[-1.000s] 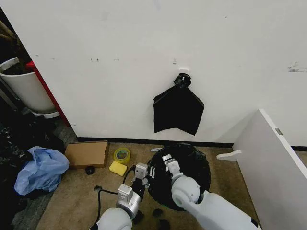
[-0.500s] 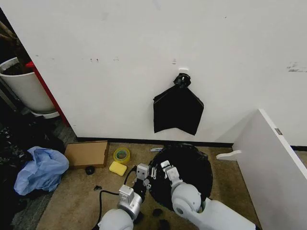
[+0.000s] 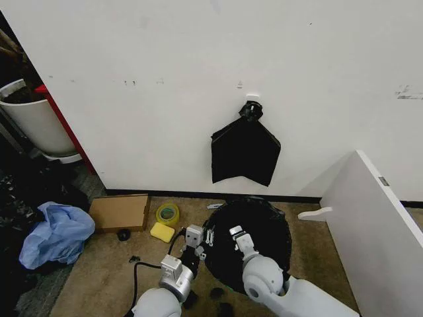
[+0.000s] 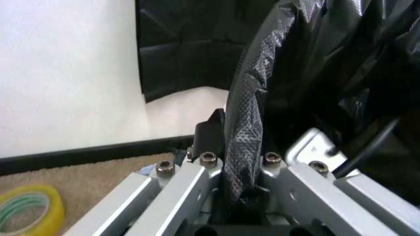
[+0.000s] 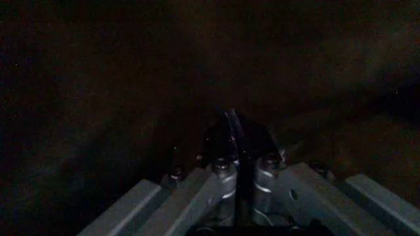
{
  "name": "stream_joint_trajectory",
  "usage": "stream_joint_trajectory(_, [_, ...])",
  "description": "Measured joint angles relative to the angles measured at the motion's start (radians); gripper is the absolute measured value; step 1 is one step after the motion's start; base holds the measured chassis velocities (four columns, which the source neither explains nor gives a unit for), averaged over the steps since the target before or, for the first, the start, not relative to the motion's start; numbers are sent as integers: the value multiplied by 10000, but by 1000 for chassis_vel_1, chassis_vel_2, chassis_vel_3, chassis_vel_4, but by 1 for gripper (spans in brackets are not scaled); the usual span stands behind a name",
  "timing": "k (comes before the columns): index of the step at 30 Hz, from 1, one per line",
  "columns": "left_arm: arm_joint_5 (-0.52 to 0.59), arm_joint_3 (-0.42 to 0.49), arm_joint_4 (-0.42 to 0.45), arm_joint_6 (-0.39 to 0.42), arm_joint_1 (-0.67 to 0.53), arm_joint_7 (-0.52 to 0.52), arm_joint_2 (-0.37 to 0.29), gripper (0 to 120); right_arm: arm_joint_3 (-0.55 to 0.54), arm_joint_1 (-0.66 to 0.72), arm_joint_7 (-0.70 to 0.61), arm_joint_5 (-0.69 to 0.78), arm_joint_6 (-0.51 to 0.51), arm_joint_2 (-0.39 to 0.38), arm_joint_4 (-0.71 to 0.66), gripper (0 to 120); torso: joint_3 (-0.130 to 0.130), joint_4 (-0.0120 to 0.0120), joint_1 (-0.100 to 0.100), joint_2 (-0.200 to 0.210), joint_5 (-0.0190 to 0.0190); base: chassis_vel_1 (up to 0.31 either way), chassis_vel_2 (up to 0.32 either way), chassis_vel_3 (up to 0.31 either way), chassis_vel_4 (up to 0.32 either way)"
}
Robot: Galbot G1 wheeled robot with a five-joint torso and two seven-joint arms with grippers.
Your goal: Place the garbage bag over the trash bin.
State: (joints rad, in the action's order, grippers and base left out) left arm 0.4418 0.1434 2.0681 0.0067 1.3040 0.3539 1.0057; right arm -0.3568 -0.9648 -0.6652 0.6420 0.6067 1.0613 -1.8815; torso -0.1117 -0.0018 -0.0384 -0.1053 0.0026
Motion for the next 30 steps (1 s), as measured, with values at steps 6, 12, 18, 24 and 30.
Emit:
stream_joint_trajectory(6, [601, -83, -53, 139, -27, 240, 73, 1, 481, -370, 318, -283, -191, -267, -570, 0, 0, -2, 0, 0, 0, 0, 0, 0, 0])
stream_joint_trajectory(12, [1767, -418, -203, 427, -271, 496, 297, 1, 1544, -1197, 994, -347, -424, -698, -1836, 4, 0, -2, 0, 0, 1, 0, 0, 0, 0])
stream_joint_trajectory(18, [2589, -1159, -636, 495, -367, 67, 398, 1, 2453, -2050, 1702, -680, -838, -1414, -3401, 23, 0, -3, 0, 0, 1, 0, 0, 0, 0])
stream_joint_trajectory(24, [3096, -1375, -931, 752, -267, -170, 530, 1, 3155, -2757, 1895, -83, -1147, -1635, -4973, 45, 1, -2, 0, 0, -1, 0, 0, 0, 0])
stream_joint_trajectory(30, [3941, -1555, -978, 1920, -370, 783, 659, 1, 4130, -3757, 2063, -157, -1440, -1494, -5440, 67, 0, -2, 0, 0, 0, 0, 0, 0, 0])
